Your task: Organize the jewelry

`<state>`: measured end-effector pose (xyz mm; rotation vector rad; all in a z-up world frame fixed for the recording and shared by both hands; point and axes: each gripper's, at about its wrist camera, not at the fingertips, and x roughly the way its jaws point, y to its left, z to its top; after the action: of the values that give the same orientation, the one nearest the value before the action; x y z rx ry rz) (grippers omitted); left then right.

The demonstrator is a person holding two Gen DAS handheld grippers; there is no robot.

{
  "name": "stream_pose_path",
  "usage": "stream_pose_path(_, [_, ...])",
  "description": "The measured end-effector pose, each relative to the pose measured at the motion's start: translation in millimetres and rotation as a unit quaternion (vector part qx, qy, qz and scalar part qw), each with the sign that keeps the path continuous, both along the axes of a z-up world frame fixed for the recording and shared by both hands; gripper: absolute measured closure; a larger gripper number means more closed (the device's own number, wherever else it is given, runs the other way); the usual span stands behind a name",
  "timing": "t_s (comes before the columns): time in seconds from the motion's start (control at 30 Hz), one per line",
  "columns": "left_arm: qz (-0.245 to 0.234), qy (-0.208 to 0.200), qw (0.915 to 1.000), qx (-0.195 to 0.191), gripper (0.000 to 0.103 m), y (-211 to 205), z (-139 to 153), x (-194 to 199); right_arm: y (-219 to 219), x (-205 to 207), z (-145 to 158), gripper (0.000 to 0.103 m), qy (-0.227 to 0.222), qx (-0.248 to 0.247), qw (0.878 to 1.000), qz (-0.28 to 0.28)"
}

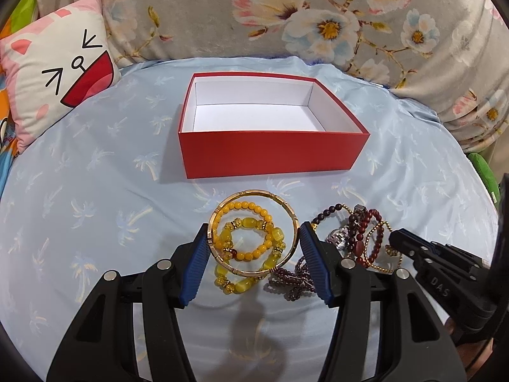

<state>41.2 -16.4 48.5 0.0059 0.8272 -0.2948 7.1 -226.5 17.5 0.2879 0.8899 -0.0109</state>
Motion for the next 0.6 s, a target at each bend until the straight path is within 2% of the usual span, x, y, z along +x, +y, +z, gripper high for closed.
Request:
stream_pose_path(0.37, [0.003, -0.021, 0.9998, -0.008, 0.049, 6, 23, 3, -6, -5, 65, 0.096, -0.073, 0.011, 0.997, 0.006])
stream_pose_path(0.6, [0.002, -0.031, 0.9995, -0.008, 0.049, 6, 34, 9, -14, 0, 83, 0.096, -0.090, 0.031, 0.995, 0.009])
